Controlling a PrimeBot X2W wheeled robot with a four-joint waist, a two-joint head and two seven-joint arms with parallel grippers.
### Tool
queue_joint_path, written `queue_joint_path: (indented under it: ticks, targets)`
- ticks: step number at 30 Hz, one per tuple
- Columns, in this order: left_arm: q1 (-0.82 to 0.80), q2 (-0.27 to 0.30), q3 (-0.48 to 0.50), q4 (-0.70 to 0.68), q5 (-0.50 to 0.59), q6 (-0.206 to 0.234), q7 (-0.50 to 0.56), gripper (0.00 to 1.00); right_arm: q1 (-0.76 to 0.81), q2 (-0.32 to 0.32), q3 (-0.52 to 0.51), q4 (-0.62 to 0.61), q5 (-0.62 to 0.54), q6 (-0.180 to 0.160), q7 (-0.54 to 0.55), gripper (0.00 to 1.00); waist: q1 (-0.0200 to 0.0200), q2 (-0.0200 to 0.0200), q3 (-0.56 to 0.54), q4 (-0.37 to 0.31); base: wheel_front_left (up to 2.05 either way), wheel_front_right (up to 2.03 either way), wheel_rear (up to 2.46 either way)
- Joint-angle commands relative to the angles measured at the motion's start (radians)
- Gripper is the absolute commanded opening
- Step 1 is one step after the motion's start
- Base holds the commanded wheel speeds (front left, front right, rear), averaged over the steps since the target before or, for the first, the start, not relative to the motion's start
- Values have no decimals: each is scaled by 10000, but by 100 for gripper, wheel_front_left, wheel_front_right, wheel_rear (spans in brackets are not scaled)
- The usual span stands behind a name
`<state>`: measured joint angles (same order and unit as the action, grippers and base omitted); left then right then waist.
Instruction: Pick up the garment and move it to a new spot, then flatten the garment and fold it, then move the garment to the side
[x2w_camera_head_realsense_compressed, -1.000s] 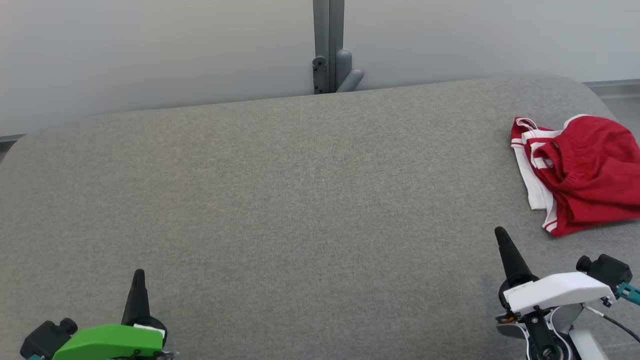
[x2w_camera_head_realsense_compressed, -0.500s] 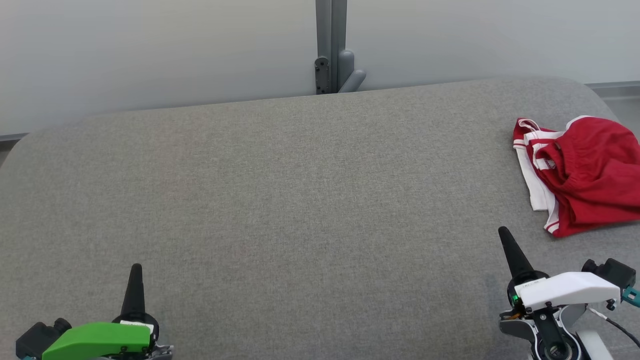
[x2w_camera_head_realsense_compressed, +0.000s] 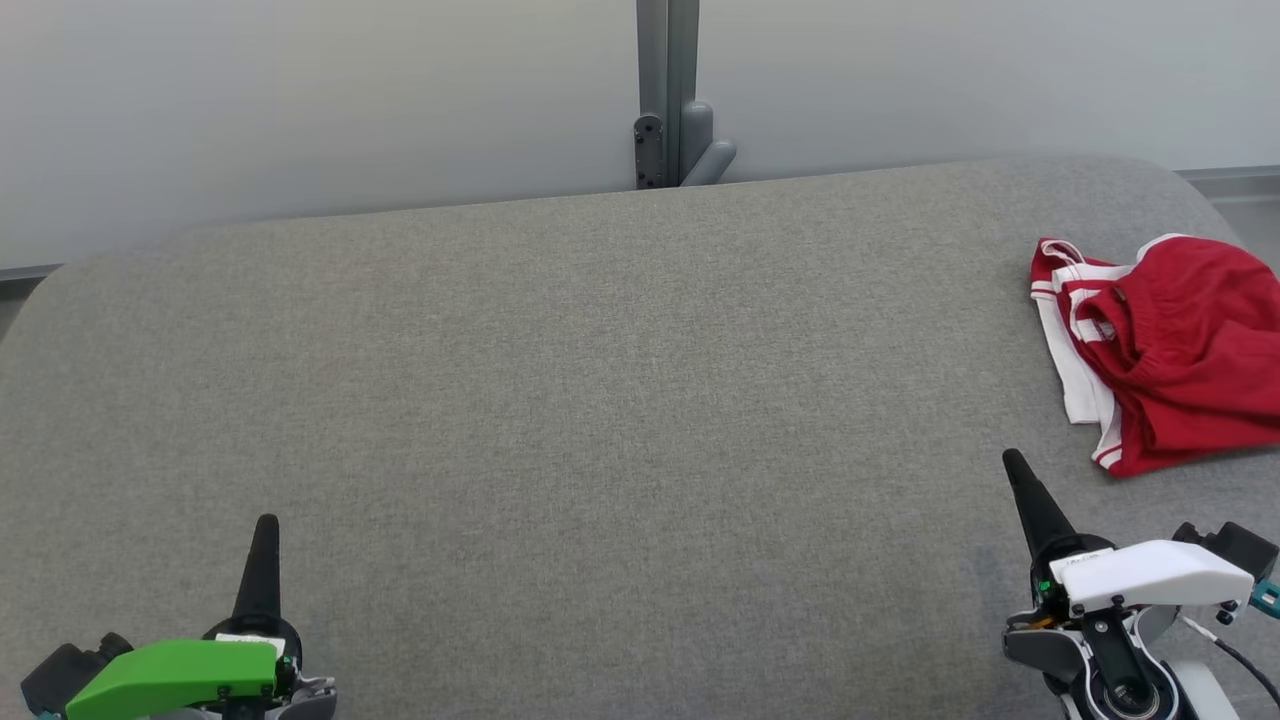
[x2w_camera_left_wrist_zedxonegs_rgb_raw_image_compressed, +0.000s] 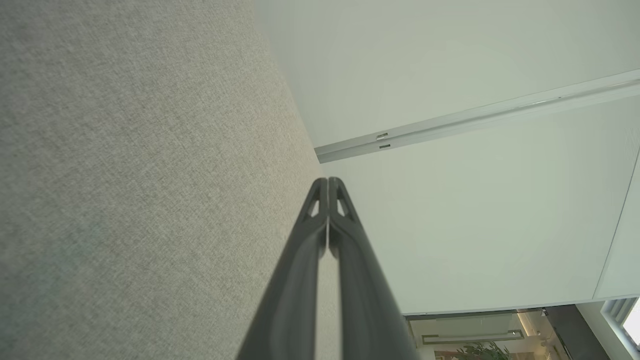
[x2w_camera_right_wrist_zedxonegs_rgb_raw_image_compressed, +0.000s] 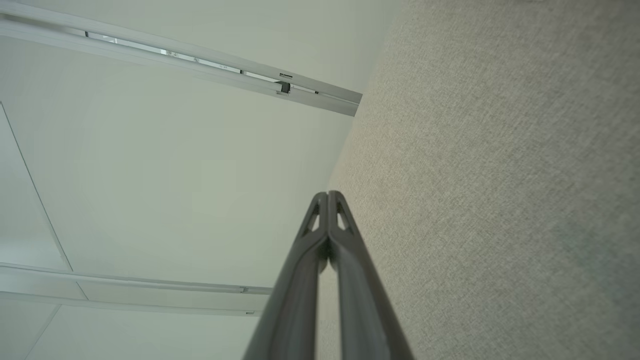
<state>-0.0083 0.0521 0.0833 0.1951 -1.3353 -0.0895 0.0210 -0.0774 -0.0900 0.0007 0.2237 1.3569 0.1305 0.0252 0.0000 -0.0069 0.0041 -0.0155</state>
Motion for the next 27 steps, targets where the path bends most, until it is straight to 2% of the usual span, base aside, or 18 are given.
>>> queue_joint_path:
  ticks: [1, 27]
  targets:
    - [-182, 9, 63, -103, -272, -102, 56, 0, -183, -59, -49, -18, 246, 6, 58, 0, 0, 48, -1, 5, 0, 0, 0]
    - [-292, -13, 335, -229, -2220, -361, 564, 0, -256, -52, -327, 89, 2387, 4, 511, 0, 0, 63, -24, 112, 0, 0, 0]
